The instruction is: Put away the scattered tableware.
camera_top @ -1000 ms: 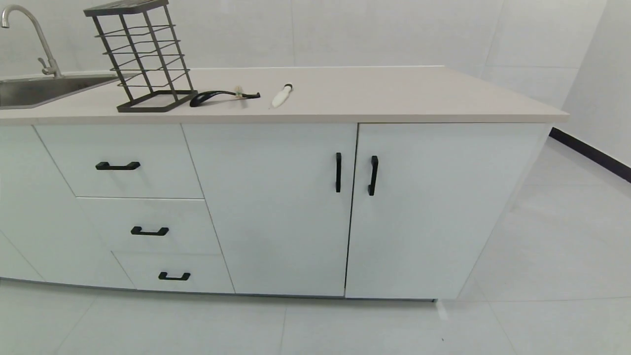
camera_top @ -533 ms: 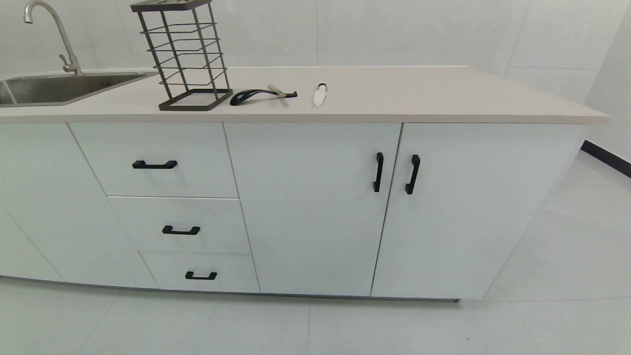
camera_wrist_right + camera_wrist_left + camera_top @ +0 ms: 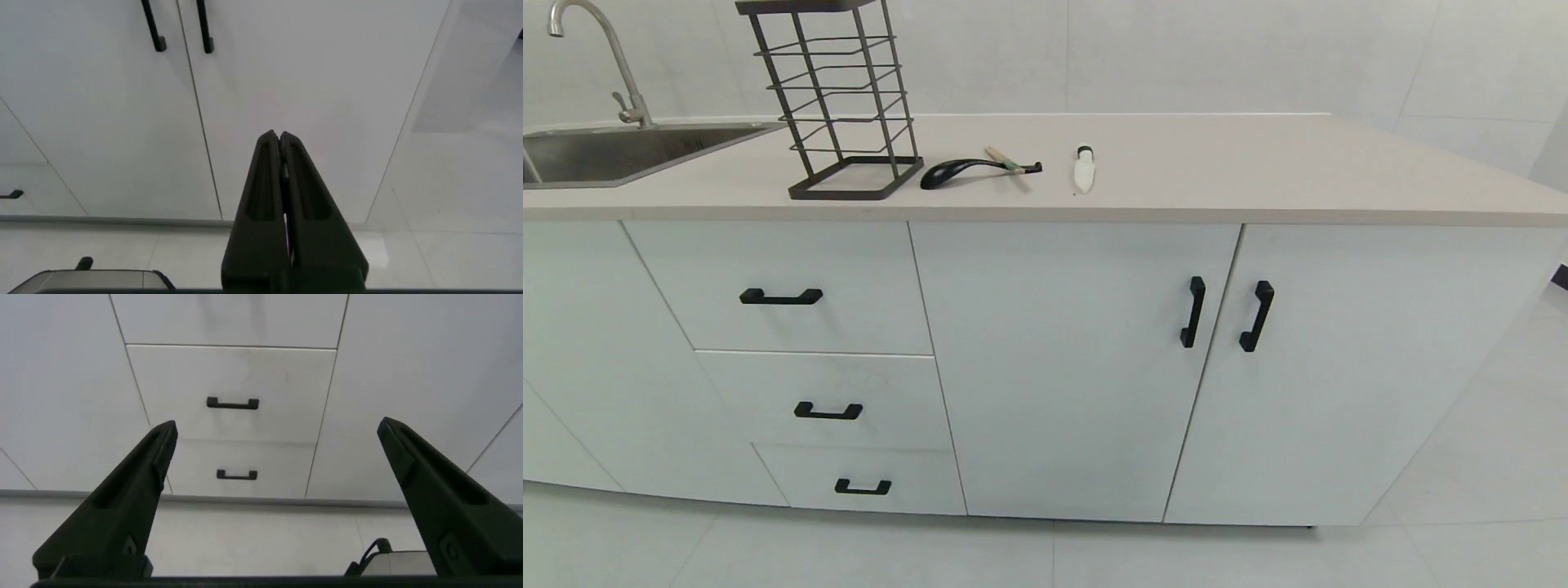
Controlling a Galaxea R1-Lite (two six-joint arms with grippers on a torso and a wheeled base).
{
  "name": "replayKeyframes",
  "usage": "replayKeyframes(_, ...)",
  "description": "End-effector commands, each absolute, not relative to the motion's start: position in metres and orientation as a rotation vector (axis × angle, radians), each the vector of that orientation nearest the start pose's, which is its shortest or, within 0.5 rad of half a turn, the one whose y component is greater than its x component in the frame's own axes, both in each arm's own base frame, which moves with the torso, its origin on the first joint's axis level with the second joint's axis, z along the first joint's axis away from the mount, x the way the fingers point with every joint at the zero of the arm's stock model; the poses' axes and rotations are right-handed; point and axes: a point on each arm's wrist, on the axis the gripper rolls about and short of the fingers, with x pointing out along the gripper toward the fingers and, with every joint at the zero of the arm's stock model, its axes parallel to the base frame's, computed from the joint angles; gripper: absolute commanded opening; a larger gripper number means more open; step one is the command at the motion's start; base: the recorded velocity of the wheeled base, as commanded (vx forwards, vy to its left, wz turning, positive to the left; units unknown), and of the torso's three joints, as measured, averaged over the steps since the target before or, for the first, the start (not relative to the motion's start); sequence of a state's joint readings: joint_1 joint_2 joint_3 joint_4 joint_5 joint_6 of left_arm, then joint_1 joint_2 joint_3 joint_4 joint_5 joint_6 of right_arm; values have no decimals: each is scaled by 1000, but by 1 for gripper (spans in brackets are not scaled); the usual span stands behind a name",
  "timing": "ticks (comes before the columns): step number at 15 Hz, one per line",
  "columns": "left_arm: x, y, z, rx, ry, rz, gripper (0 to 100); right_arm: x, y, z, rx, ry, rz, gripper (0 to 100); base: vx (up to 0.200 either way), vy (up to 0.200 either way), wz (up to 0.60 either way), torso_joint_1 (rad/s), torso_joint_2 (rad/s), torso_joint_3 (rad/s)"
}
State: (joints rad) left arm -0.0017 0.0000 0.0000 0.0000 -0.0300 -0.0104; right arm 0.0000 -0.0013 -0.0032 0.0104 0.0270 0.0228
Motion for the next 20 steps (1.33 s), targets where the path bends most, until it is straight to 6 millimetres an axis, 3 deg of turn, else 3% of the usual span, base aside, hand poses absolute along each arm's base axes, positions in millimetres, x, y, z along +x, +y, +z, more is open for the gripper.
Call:
replayKeyframes(1,-23,-1,75,-11,0,-32,100,-23,1,75,23,8,28,0,0,0,600,2,-2,7)
replayKeyframes(5,-23,-1,75,-11,0,-31,100,-23,1,75,23,8,28,0,0,0,600,1,-1,1)
replayKeyframes(9,-23,-1,75,-11,0,-32,100,-23,1,75,23,8,28,0,0,0,0,0,0,0)
replayKeyframes(15,-23,-1,75,-9,0,-31,100,-23,1,75,23,8,28,0,200,200,0,0,2,5)
replayKeyframes(20,-23,-1,75,-9,0,-31,100,-23,1,75,23,8,28,0,40,0,0,1,2,0)
